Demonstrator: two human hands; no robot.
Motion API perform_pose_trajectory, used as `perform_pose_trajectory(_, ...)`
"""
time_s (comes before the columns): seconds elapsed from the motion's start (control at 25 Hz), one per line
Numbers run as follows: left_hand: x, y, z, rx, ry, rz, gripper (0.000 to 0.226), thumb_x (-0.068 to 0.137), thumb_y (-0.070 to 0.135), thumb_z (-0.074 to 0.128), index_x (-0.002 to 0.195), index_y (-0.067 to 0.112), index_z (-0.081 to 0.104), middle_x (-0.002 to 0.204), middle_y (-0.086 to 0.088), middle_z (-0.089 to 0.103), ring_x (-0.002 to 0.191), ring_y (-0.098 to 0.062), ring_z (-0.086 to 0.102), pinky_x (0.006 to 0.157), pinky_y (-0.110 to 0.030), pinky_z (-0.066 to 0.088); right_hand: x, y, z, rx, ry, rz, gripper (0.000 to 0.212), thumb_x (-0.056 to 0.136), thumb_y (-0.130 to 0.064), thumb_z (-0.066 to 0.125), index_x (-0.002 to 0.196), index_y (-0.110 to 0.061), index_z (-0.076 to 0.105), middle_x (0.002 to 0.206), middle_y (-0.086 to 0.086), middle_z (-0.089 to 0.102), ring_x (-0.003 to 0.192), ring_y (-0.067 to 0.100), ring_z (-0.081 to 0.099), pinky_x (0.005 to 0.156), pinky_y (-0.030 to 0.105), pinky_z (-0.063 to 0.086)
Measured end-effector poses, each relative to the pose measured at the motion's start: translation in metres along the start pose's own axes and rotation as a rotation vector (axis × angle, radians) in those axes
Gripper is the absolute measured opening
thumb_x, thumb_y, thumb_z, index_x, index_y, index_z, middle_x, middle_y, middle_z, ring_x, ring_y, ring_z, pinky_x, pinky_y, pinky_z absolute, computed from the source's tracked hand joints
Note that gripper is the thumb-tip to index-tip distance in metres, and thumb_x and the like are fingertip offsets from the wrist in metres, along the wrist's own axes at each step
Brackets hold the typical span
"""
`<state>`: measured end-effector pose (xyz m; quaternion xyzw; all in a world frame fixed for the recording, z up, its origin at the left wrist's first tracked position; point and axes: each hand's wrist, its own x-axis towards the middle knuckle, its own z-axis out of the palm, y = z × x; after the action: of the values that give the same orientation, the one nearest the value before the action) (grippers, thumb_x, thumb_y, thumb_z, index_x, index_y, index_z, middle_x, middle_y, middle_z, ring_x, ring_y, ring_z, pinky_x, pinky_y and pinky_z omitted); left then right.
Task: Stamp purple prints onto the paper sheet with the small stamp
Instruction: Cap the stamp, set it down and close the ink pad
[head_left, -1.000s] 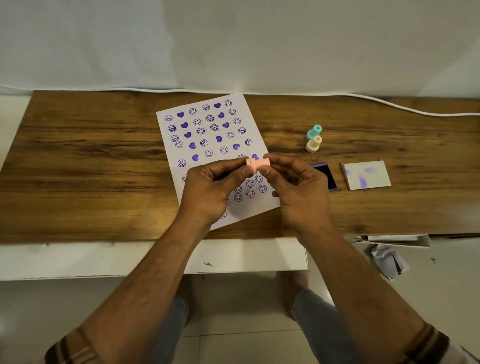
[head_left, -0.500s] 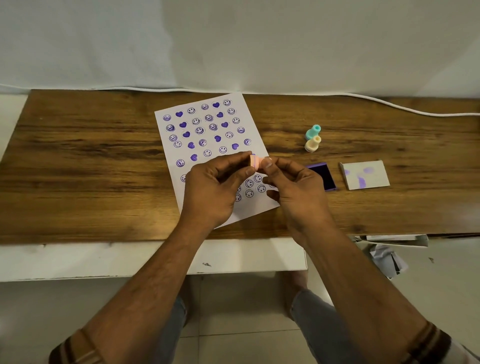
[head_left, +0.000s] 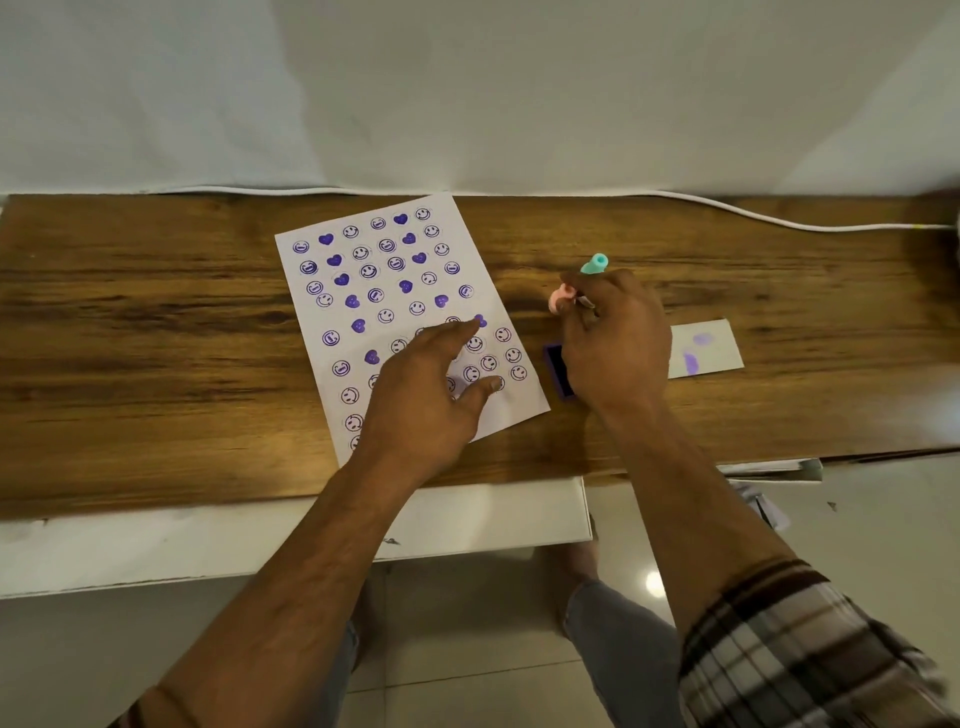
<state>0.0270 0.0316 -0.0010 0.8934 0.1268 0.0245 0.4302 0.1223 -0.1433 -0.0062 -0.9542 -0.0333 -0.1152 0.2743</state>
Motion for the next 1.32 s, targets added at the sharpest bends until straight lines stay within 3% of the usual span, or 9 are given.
perform_pose_trajectory(0.08, 0.000, -0.001, 0.007, 0.121, -0.060, 0.042, 0.069, 0.090, 0.039, 0.078, 0.152, 0.025, 0.050, 0.158, 0.003, 0.052, 0.144, -0.017, 0.047, 0.116, -0.030, 0.036, 0.003, 0.002, 0.004, -0.083, -0.055, -0.042, 0.035, 0.100, -0.025, 0.072, 0.133, -0.015, 0.073, 0.134, 0.012, 0.072, 0.123, 0.034, 0.062, 0.097, 0.043, 0.051)
perform_pose_trajectory(0.16, 0.000, -0.002, 0.012, 0.185, -0.065, 0.070, 0.073, 0.089, 0.042, 0.077, 0.154, 0.024, 0.049, 0.160, 0.003, 0.048, 0.147, -0.017, 0.041, 0.114, -0.026, 0.027, 0.002, 0.001, 0.006, -0.108, -0.091, -0.055, 0.039, 0.101, -0.026, 0.071, 0.138, -0.017, 0.070, 0.137, 0.011, 0.071, 0.126, 0.033, 0.060, 0.100, 0.044, 0.051)
perform_pose_trajectory(0.32, 0.002, 0.005, 0.022, 0.216, -0.061, 0.105, 0.081, 0.083, 0.046, 0.081, 0.153, 0.022, 0.048, 0.160, 0.002, 0.047, 0.147, -0.020, 0.038, 0.123, -0.036, 0.028, -0.001, 0.003, -0.015, 0.046, -0.016, 0.026, 0.046, 0.099, -0.033, 0.071, 0.144, -0.024, 0.063, 0.137, 0.006, 0.069, 0.125, 0.028, 0.060, 0.096, 0.039, 0.049)
perform_pose_trajectory(0.44, 0.003, 0.016, 0.036, 0.257, -0.091, 0.152, 0.086, 0.079, 0.047, 0.084, 0.152, 0.020, 0.047, 0.159, -0.002, 0.047, 0.149, -0.023, 0.035, 0.125, -0.044, 0.028, 0.000, 0.033, -0.042, 0.019, -0.012, 0.158, 0.054, 0.096, -0.041, 0.073, 0.146, -0.029, 0.057, 0.144, 0.004, 0.063, 0.133, 0.026, 0.056, 0.105, 0.049, 0.054)
perform_pose_trajectory(0.64, 0.007, 0.031, 0.061, 0.305, -0.146, 0.167, 0.097, 0.079, 0.053, 0.083, 0.158, 0.021, 0.037, 0.165, 0.001, 0.037, 0.153, -0.022, 0.030, 0.121, -0.036, 0.028, -0.002, 0.077, -0.067, -0.156, -0.159, 0.366, 0.100, 0.090, -0.062, 0.072, 0.165, -0.023, 0.019, 0.169, 0.015, 0.031, 0.153, 0.042, 0.032, 0.120, 0.061, 0.035)
perform_pose_trajectory(0.76, 0.014, 0.037, 0.068, 0.328, -0.128, 0.158, 0.093, 0.081, 0.054, 0.081, 0.157, 0.020, 0.039, 0.163, -0.001, 0.041, 0.152, -0.023, 0.034, 0.122, -0.038, 0.031, -0.001, 0.086, -0.070, -0.145, -0.223, 0.407, 0.116, 0.085, -0.072, 0.072, 0.167, -0.023, 0.005, 0.171, 0.019, 0.028, 0.154, 0.045, 0.030, 0.120, 0.063, 0.033)
perform_pose_trajectory(0.96, 0.018, 0.039, 0.074, 0.351, -0.094, 0.137, 0.084, 0.084, 0.053, 0.078, 0.154, 0.022, 0.045, 0.158, 0.000, 0.046, 0.147, -0.022, 0.039, 0.115, -0.038, 0.039, 0.000, 0.088, -0.069, -0.194, -0.202, 0.357, 0.113, 0.085, -0.067, 0.075, 0.166, -0.017, 0.014, 0.165, 0.019, 0.038, 0.150, 0.042, 0.038, 0.119, 0.057, 0.039)
perform_pose_trajectory(1.12, 0.023, 0.035, 0.067, 0.296, -0.152, 0.085, 0.090, 0.078, 0.055, 0.083, 0.155, 0.027, 0.044, 0.161, 0.002, 0.043, 0.149, -0.023, 0.037, 0.116, -0.039, 0.038, -0.004, 0.068, -0.068, -0.036, -0.157, 0.385, 0.120, 0.077, -0.073, 0.077, 0.165, -0.021, 0.015, 0.163, 0.014, 0.043, 0.148, 0.037, 0.043, 0.114, 0.055, 0.045)
perform_pose_trajectory(1.32, 0.025, 0.032, 0.060, 0.263, -0.144, 0.114, 0.072, 0.078, 0.028, 0.072, 0.147, 0.016, 0.056, 0.156, -0.004, 0.050, 0.141, -0.028, 0.044, 0.114, -0.040, 0.040, -0.034, 0.016, -0.037, -0.074, -0.215, 0.133, 0.112, 0.080, -0.069, 0.075, 0.162, -0.017, 0.019, 0.159, 0.013, 0.046, 0.143, 0.035, 0.048, 0.110, 0.048, 0.047)
